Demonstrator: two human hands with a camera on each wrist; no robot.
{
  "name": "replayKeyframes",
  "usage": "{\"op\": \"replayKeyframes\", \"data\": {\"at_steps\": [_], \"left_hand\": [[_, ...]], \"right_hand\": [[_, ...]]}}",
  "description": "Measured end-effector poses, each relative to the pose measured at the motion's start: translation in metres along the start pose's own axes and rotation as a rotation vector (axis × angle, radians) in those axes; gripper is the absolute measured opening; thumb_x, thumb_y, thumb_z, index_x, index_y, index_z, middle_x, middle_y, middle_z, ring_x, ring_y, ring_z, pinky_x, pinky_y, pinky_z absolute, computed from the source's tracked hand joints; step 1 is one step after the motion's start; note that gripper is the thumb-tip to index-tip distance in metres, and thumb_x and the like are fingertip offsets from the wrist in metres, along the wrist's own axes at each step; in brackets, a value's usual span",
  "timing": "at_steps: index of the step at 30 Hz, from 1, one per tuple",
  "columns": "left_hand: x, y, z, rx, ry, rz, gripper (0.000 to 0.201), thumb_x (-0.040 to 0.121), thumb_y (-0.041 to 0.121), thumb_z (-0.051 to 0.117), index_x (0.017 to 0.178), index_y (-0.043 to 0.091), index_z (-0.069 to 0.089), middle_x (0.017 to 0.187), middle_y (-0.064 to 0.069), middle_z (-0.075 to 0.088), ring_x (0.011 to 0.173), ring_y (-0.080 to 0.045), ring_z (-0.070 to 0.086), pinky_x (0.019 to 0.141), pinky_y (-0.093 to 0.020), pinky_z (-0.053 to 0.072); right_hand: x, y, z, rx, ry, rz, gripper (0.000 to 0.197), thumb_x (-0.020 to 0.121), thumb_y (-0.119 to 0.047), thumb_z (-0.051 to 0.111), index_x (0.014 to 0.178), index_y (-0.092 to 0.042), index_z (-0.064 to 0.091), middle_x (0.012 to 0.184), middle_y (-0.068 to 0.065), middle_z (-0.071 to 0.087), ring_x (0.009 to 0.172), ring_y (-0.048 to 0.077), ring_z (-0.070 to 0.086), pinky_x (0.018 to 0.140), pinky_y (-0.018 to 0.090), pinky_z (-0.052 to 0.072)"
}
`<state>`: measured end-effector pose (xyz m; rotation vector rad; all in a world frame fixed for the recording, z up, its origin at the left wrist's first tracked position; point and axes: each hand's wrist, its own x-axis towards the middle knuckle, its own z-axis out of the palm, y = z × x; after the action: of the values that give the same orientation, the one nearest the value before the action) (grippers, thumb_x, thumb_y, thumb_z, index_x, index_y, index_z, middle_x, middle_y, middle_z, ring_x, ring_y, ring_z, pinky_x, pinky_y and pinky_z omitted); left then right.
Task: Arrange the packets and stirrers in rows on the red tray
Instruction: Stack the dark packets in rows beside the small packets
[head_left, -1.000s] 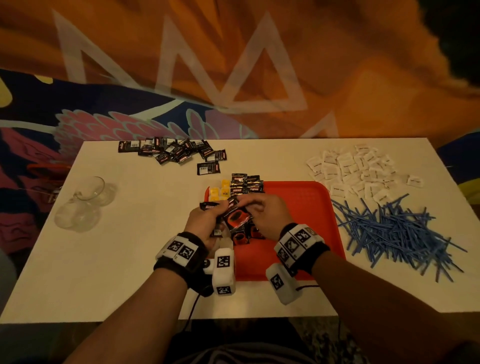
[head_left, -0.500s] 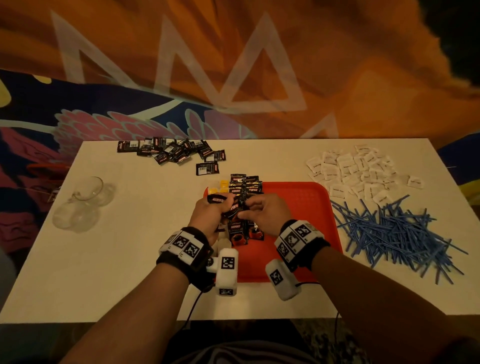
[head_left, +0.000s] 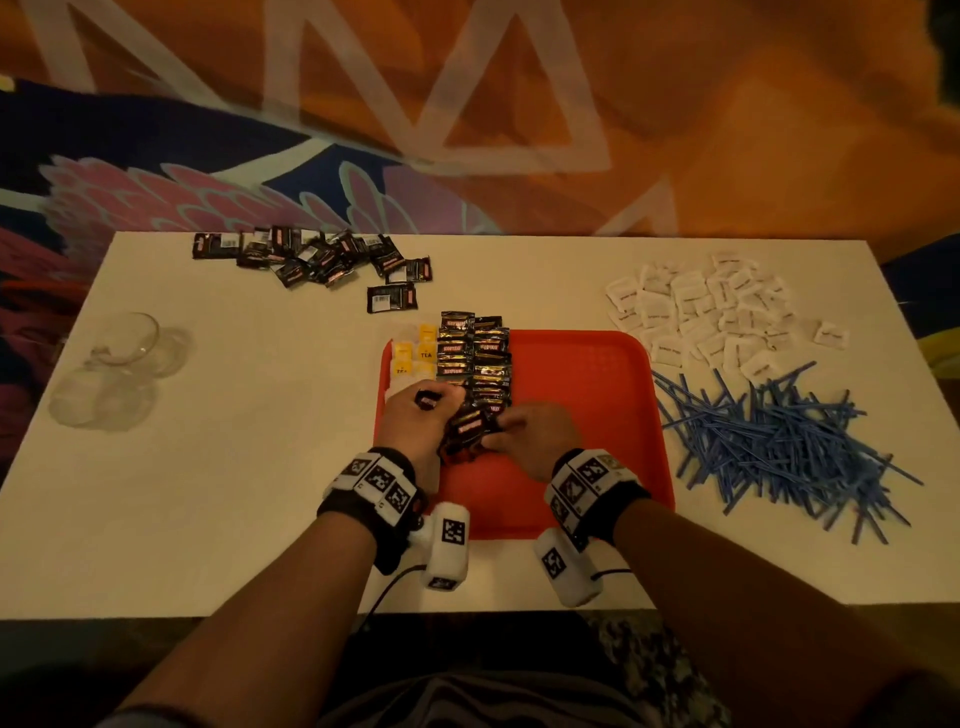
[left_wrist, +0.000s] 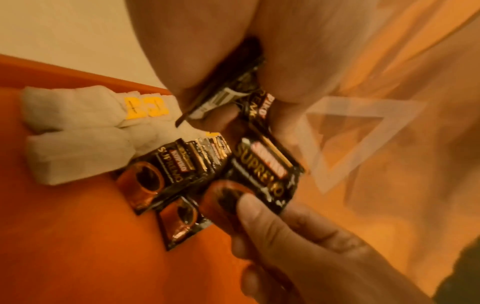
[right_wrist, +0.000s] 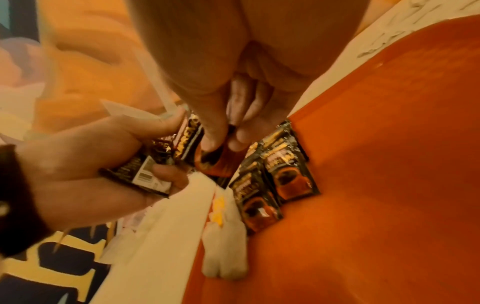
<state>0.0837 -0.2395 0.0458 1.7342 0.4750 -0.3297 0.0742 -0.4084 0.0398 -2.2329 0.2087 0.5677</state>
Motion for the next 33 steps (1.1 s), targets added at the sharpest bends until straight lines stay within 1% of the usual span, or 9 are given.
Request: {"op": "replayKeyframes", "data": {"at_steps": [3, 6, 10, 12, 14, 19, 22, 28, 33], "left_hand": [[0.007, -0.013, 0.000, 0.137, 0.045, -0.016, 0.012, 0.093, 0.025, 0.066, 0.085, 0.028, 0.073, 0.097, 0.000, 0.074, 0.095, -0.023, 0.068, 0.093, -0.042, 0.054], [0.009, -0.025, -0.003, 0.505, 0.011, 0.074, 0.018, 0.095, 0.014, 0.061, 0.105, 0.020, 0.076, 0.116, -0.004, 0.068, 0.108, -0.021, 0.062, 0.093, -0.026, 0.047], [0.009, -0.040, -0.003, 0.831, -0.128, 0.100, 0.032, 0.097, 0.017, 0.057, 0.126, 0.024, 0.067, 0.130, -0.011, 0.051, 0.114, -0.029, 0.057, 0.098, -0.033, 0.045], [0.008, -0.045, -0.002, 0.909, -0.150, 0.095, 0.036, 0.097, 0.020, 0.055, 0.132, 0.026, 0.064, 0.133, -0.011, 0.050, 0.115, -0.030, 0.057, 0.099, -0.034, 0.045], [0.007, -0.049, -0.001, 0.921, -0.170, 0.108, 0.038, 0.097, 0.019, 0.053, 0.133, 0.027, 0.062, 0.133, -0.012, 0.051, 0.114, -0.031, 0.057, 0.099, -0.035, 0.047], [0.011, -0.052, 0.003, 0.933, -0.200, 0.123, 0.040, 0.096, 0.017, 0.054, 0.135, 0.024, 0.061, 0.137, -0.009, 0.053, 0.120, -0.030, 0.055, 0.100, -0.039, 0.048], [0.013, -0.051, 0.005, 0.919, -0.189, 0.159, 0.040, 0.095, 0.014, 0.055, 0.133, 0.022, 0.063, 0.137, -0.007, 0.054, 0.121, -0.029, 0.055, 0.099, -0.040, 0.049], [0.014, -0.052, 0.004, 0.887, -0.164, 0.199, 0.038, 0.095, 0.012, 0.054, 0.129, 0.023, 0.066, 0.131, -0.004, 0.058, 0.116, -0.027, 0.057, 0.094, -0.038, 0.051], [0.014, -0.053, 0.002, 0.855, -0.161, 0.225, 0.038, 0.094, 0.009, 0.054, 0.127, 0.021, 0.067, 0.131, -0.004, 0.060, 0.116, -0.026, 0.057, 0.095, -0.035, 0.049]], "right_hand": [[0.009, 0.022, 0.005, -0.014, 0.023, 0.117, 0.019, 0.086, -0.032, 0.071, 0.100, -0.018, 0.074, 0.092, -0.007, 0.068, 0.085, 0.010, 0.063, 0.053, 0.008, 0.033], [0.020, 0.037, 0.012, -0.002, -0.001, 0.216, 0.024, 0.087, -0.034, 0.070, 0.105, -0.018, 0.072, 0.101, -0.005, 0.071, 0.078, 0.005, 0.059, 0.054, 0.011, 0.035], [0.032, 0.043, 0.026, -0.057, -0.012, 0.260, 0.027, 0.085, -0.034, 0.072, 0.106, -0.018, 0.067, 0.101, -0.006, 0.068, 0.083, 0.006, 0.058, 0.063, 0.013, 0.041], [0.035, 0.045, 0.031, -0.053, 0.011, 0.268, 0.024, 0.083, -0.033, 0.075, 0.100, -0.019, 0.064, 0.095, -0.008, 0.065, 0.072, 0.000, 0.053, 0.053, 0.009, 0.033], [0.038, 0.046, 0.035, -0.030, 0.023, 0.282, 0.023, 0.082, -0.029, 0.076, 0.094, -0.020, 0.058, 0.091, -0.008, 0.060, 0.068, -0.003, 0.049, 0.051, 0.010, 0.031], [0.044, 0.049, 0.040, 0.045, 0.042, 0.298, 0.027, 0.079, -0.025, 0.079, 0.090, -0.022, 0.055, 0.092, -0.004, 0.063, 0.074, 0.003, 0.056, 0.054, 0.015, 0.040], [0.045, 0.050, 0.041, 0.052, 0.052, 0.299, 0.028, 0.078, -0.026, 0.080, 0.089, -0.022, 0.054, 0.090, -0.004, 0.063, 0.073, 0.003, 0.056, 0.052, 0.015, 0.038], [0.046, 0.052, 0.039, -0.006, 0.049, 0.290, 0.028, 0.080, -0.030, 0.078, 0.090, -0.023, 0.053, 0.089, -0.005, 0.061, 0.070, 0.000, 0.052, 0.049, 0.014, 0.034], [0.046, 0.053, 0.041, 0.032, 0.080, 0.306, 0.028, 0.078, -0.025, 0.080, 0.089, -0.022, 0.055, 0.090, -0.004, 0.063, 0.072, 0.004, 0.058, 0.051, 0.016, 0.043]]}}
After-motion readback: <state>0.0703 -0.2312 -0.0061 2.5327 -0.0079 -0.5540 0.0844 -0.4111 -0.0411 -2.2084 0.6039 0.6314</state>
